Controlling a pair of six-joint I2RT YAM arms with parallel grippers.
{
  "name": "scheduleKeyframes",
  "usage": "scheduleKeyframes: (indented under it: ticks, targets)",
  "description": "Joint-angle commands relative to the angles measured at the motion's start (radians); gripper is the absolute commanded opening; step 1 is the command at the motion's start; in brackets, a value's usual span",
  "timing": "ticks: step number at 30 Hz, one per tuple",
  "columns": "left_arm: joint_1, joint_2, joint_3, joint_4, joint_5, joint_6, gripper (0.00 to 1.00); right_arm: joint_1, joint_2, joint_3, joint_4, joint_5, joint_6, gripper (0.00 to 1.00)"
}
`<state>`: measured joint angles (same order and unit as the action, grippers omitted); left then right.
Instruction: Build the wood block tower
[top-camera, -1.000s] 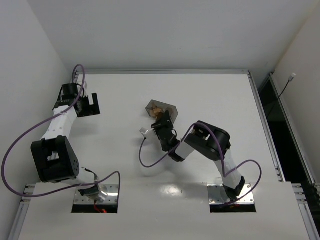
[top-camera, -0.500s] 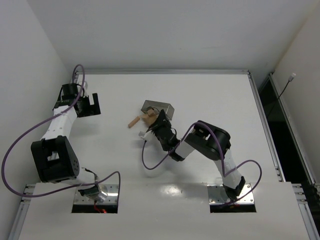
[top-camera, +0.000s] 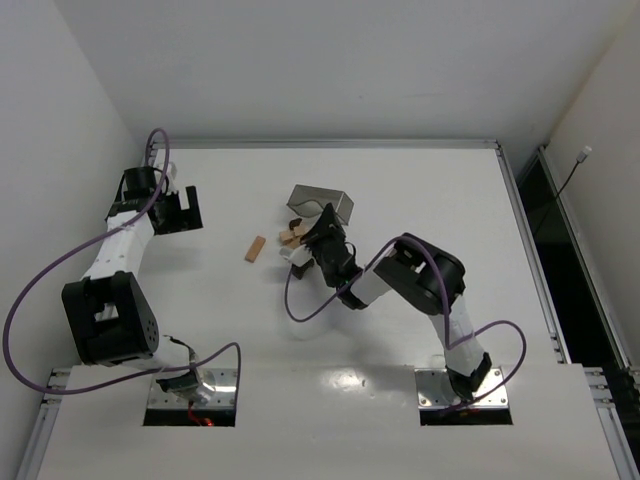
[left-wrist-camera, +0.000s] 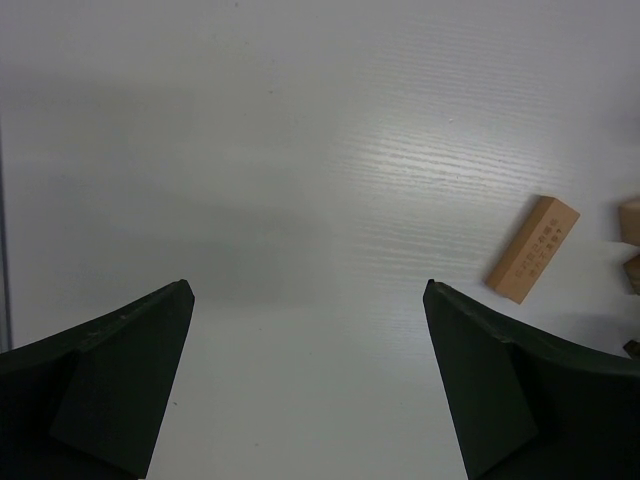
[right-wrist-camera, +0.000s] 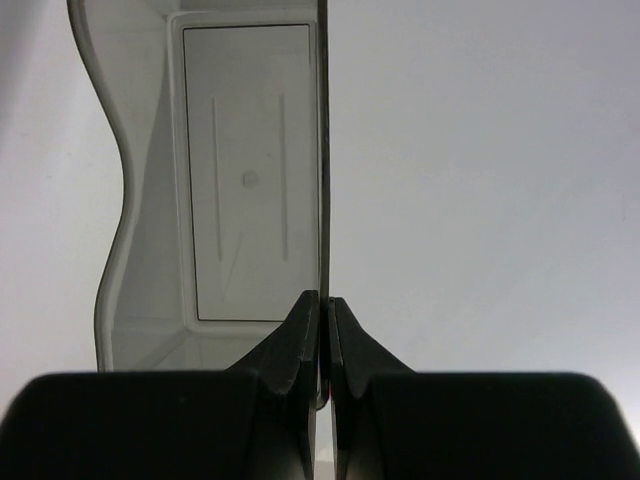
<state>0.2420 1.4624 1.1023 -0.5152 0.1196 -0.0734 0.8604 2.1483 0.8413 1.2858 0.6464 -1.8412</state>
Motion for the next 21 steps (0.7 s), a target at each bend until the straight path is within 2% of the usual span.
scheduleKeyframes:
  ticks: [1, 6, 11, 14, 15, 16, 17, 18, 19, 21]
  targets:
    - [0.011, -0.002, 0.027, 0.007, 0.018, -0.019, 1.00, -0.032, -0.013, 0.065, 0.530, 0.001, -0.036, 0.00]
    - [0.011, -0.011, 0.027, -0.002, 0.028, -0.019, 1.00, -0.080, -0.002, 0.133, 0.530, 0.036, -0.046, 0.00]
    - [0.011, -0.020, 0.018, -0.002, 0.028, -0.019, 1.00, -0.104, -0.034, 0.196, 0.517, 0.166, -0.014, 0.00]
    - [0.011, -0.011, 0.018, -0.002, 0.038, -0.028, 1.00, -0.104, -0.151, 0.241, 0.246, 0.362, 0.133, 0.00]
    - [0.011, -0.011, 0.030, -0.002, 0.038, -0.028, 1.00, -0.115, -0.192, 0.260, -0.119, 0.468, 0.365, 0.00]
    - [0.011, -0.011, 0.030, -0.002, 0.052, -0.037, 1.00, -0.115, -0.287, 0.319, -0.404, 0.487, 0.545, 0.00]
    - [0.011, 0.001, 0.039, -0.002, 0.052, -0.037, 1.00, -0.139, -0.321, 0.379, -0.730, 0.470, 0.776, 0.00]
    - [0.011, 0.001, 0.048, -0.002, 0.061, -0.037, 1.00, -0.158, -0.330, 0.465, -1.062, 0.364, 1.228, 0.00]
    - [0.011, 0.001, 0.048, -0.002, 0.061, -0.037, 1.00, -0.179, -0.318, 0.634, -1.522, 0.299, 1.396, 0.00]
    - [0.011, 0.010, 0.048, -0.002, 0.074, -0.037, 1.00, -0.240, -0.271, 0.709, -1.699, 0.215, 1.607, 0.00]
